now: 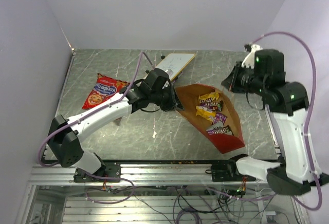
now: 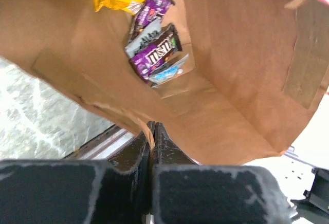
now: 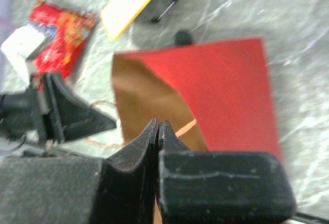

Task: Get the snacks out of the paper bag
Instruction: Adjust the paper bag at the center of the board.

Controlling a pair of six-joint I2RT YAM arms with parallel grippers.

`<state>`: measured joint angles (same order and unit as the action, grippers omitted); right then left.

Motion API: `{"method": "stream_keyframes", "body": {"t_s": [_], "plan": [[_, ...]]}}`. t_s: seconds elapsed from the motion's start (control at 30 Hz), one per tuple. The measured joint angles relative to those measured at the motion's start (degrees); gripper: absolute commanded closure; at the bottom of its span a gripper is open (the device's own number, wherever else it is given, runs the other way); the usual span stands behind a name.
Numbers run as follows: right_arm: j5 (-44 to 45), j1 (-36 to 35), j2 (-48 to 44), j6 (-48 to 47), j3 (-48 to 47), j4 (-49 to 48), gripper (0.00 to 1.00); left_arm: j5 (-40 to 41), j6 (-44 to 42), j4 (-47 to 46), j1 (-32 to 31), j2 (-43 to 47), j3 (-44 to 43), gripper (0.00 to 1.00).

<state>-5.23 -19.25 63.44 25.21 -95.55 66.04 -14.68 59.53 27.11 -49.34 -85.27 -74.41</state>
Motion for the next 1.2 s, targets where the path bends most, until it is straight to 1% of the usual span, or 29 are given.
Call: {"method": "stream_keyframes", "body": {"t_s": [0.13,0.2,0.3,0.43,0.5,0.57,0.67,0.77,0.9,1.03,1.13,1.2], "plan": [[11.3,0.0,10.2,-7.3,-15.7,6.1,1.00,-3.4,0.9,-4.5,0.0,-1.0,0.0,0.93],[16.6,0.0,13.3,-10.5,-20.5,7.6,1.00,-5.2,1.8,-7.0,-0.1,-1.8,0.0,0.93],[24.7,0.0,15.8,-15.8,-25.0,8.4,1.00,-7.7,3.2,-11.3,-0.7,-2.7,-0.2,0.93],[32.7,0.2,17.4,-21.4,-27.9,7.2,1.00,-9.9,4.2,-14.8,-2.0,-4.7,-4.0,0.93],[34.8,0.6,19.1,-24.7,-30.4,5.2,1.00,-10.3,4.3,-16.5,-2.8,-5.2,-6.2,0.93],[34.8,0.8,20.2,-28.4,-31.8,2.1,1.00,-10.5,4.3,-18.3,-3.7,-5.3,-7.5,0.93],[30.8,0.8,19.9,-33.4,-30.8,-2.4,1.00,-10.5,3.9,-20.5,-4.6,-5.0,-6.6,0.93],[22.8,0.8,15.6,-34.9,-22.8,-7.4,1.00,-10.0,3.3,-21.8,-4.9,-3.4,-0.4,0.93],[7.8,0.8,3.4,-30.4,0.9,-13.7,1.00,-9.2,2.1,-21.9,-4.9,-1.3,11.4,0.93],[-4.8,0.7,-6.4,-20.5,21.8,-19.1,1.00,-9.0,1.1,-21.6,-4.9,-1.1,19.3,0.92],[-10.1,0.7,-10.5,-13.9,29.6,-21.3,1.00,-8.8,0.7,-21.6,-5.0,0.6,23.5,0.85],[-12.4,0.7,-11.8,-10.6,30.7,-21.9,1.00,-8.4,0.3,-21.2,-5.3,2.5,24.9,0.81]]}}
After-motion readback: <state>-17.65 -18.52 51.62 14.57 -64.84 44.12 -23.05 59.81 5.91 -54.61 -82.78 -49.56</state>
